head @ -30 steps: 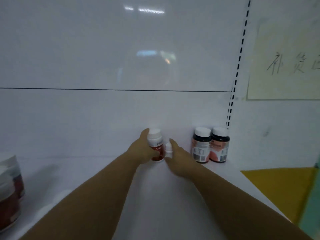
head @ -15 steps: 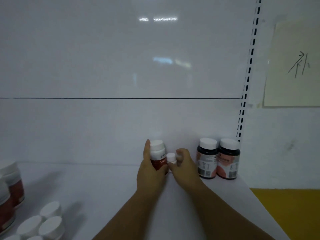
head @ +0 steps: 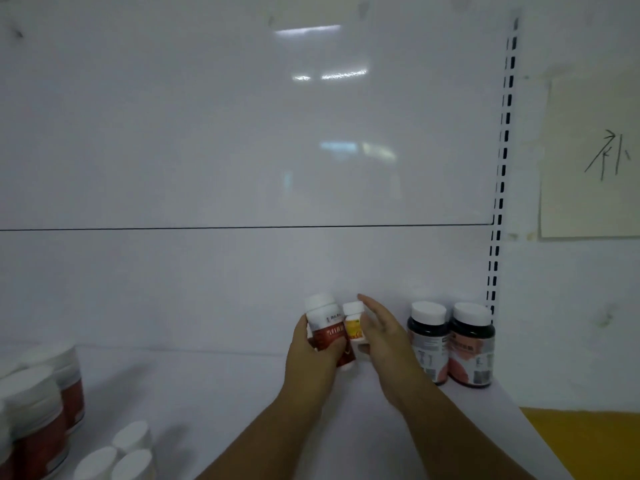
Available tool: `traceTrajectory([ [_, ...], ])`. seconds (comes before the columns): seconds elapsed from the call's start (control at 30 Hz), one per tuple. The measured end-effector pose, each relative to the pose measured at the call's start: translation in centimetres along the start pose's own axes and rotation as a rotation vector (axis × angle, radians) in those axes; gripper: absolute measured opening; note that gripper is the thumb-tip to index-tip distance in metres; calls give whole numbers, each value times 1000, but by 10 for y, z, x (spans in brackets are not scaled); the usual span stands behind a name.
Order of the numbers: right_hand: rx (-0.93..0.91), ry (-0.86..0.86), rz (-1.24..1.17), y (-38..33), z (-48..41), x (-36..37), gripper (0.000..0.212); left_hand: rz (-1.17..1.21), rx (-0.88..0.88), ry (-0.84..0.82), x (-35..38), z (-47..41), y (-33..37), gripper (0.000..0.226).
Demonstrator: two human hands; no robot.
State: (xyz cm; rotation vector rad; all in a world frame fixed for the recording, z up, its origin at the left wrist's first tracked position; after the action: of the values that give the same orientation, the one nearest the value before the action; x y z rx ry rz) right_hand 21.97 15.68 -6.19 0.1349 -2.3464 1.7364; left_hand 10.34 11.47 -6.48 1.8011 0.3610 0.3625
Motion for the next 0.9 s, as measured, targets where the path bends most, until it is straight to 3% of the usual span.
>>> traceTrajectory([
  [0.13, -14, -92, -104, -40, 11, 19, 19, 133, 39, 87, -29, 20, 57, 54],
  [0.3, -96, -294, -248, -110, 59, 51, 33, 266, 113, 61, -83, 59, 110, 38],
  [0.5, -165, -435, -193, -142, 138, 102, 39, 254, 155, -39, -181, 85, 130, 60],
  [0.7, -170, -449, -100, -130, 204, 169, 33, 152, 146, -34, -281, 95, 125, 60],
  [0.9, -126, -344, -32, -123, 238, 201, 28, 132, 129, -97, -329, 97, 116, 65],
])
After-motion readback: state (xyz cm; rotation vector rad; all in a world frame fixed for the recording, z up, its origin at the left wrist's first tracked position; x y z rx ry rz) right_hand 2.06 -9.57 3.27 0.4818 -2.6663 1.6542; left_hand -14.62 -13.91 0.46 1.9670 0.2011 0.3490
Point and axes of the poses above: each hand's wrist, its own z-axis away from the middle knuckle, its own x-axis out of the palm, y = z × x, the point moved 4 cm from there along -z, towards the middle knuckle, and after that the axes turned 11 degrees about y, right-handed, at the moved point
